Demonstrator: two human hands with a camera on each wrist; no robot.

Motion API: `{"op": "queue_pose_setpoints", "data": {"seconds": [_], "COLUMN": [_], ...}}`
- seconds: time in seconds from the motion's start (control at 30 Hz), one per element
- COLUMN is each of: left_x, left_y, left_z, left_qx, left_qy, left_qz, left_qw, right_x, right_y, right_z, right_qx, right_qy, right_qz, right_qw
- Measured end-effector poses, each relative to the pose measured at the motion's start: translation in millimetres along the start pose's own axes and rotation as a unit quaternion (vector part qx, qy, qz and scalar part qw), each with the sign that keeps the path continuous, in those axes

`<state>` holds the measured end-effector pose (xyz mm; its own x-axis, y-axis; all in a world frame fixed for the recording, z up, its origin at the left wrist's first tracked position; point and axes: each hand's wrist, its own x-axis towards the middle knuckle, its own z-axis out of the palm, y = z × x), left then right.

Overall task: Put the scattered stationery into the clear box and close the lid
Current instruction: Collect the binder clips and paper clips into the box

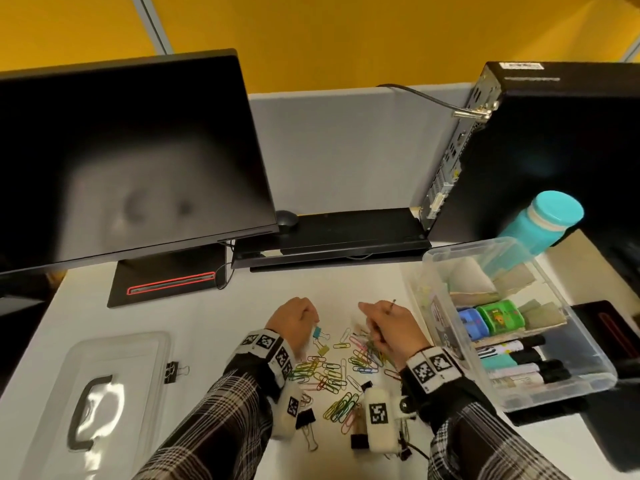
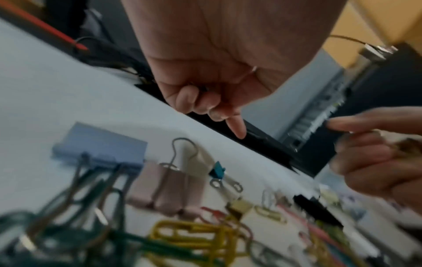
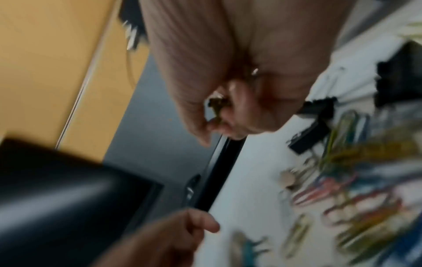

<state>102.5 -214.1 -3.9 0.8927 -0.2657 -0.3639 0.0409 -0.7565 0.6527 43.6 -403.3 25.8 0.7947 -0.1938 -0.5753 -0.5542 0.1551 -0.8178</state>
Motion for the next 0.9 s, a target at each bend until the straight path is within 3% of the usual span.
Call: {"op": "queue_pose_setpoints", "data": {"seconds": [0.07, 0.17, 0.27, 0.37, 0.43, 0.53, 0.6, 0.63, 0.7, 0.73, 0.8, 0.83, 0.9], "left_x": [1, 6, 7, 6, 5, 1, 0, 0, 0, 0, -3, -5, -9], "left_y": [3, -1, -1, 2, 3, 2, -2, -4, -7, -7, -8, -8, -8], "left_z": [3, 9, 11, 7, 4, 1, 1, 1, -3, -6, -9, -9, -7], "left_qx": [0.103, 0.222, 0.244, 0.239, 0.209, 0.138, 0.029, -0.025, -0.099, -0.126, -0.183, -0.200, -0.138], "left_qy": [-0.029, -0.074, -0.066, -0.059, -0.056, -0.057, -0.052, -0.045, -0.027, -0.022, -0.020, -0.024, -0.030], "left_qz": [0.030, 0.074, 0.087, 0.081, 0.069, 0.032, -0.010, -0.025, -0.029, -0.026, -0.043, -0.059, -0.046], "left_qw": [0.994, 0.970, 0.964, 0.966, 0.974, 0.988, 0.998, 0.998, 0.994, 0.991, 0.982, 0.978, 0.989], "right_x": [11, 24, 32, 35, 35, 30, 19, 13, -1, -5, -12, -15, -20], "right_y": [5, 9, 13, 16, 18, 18, 14, 13, 10, 11, 15, 15, 16], "right_z": [1, 7, 10, 11, 9, 4, -2, -5, -10, -12, -13, -13, -11], "right_qx": [-0.237, -0.448, -0.536, -0.563, -0.542, -0.406, -0.176, -0.012, 0.259, 0.317, 0.327, 0.284, 0.123], "right_qy": [0.055, 0.033, 0.009, -0.011, -0.015, -0.016, -0.043, -0.079, -0.149, -0.153, -0.135, -0.119, -0.087], "right_qz": [-0.062, -0.066, -0.061, -0.072, -0.076, -0.105, -0.093, -0.066, -0.019, -0.011, 0.013, 0.030, 0.050], "right_qw": [0.968, 0.891, 0.842, 0.823, 0.837, 0.908, 0.979, 0.995, 0.954, 0.936, 0.935, 0.951, 0.987]}}
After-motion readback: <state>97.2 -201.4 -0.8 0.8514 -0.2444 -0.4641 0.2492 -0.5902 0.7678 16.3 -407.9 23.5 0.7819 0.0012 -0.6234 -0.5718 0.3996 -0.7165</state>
